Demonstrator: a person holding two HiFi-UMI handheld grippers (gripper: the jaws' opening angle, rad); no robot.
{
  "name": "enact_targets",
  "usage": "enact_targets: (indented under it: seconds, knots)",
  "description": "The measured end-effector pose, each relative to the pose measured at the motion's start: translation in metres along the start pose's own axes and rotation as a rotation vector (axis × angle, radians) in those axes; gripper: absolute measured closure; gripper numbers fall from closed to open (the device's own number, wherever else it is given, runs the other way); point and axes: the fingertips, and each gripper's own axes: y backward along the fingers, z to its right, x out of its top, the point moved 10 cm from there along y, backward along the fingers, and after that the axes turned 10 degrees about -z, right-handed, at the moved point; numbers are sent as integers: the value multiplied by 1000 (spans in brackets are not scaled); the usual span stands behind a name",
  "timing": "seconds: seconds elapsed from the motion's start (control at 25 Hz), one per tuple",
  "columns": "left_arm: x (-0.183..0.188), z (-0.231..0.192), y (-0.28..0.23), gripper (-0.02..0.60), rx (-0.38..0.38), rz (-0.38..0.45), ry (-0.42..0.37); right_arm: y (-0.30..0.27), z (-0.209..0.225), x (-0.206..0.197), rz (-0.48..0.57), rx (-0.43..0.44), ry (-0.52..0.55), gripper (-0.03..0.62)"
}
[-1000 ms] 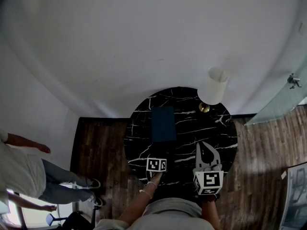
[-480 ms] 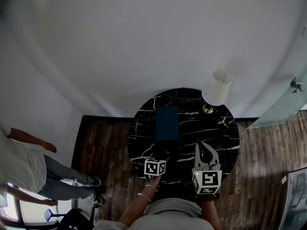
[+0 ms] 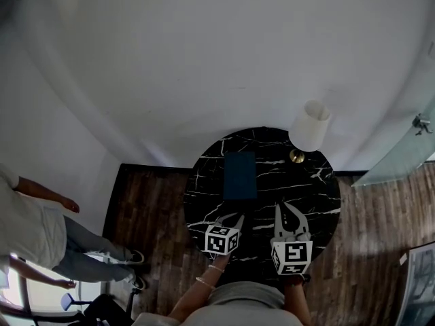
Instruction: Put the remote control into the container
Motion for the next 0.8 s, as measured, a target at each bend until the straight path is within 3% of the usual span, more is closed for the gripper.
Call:
enact_targets:
  seconds: [0.08,0.44,0.8]
  knots:
    - [11,7,11,574,-10,52,-13,0,-1,0,2,4,1,582]
    - [60,46,66,574,-29,285,-128,0,-8,5,19,25,3,582]
    - [87,67,107,574,-42,463,-178,3,-16,19,52,45,13,582]
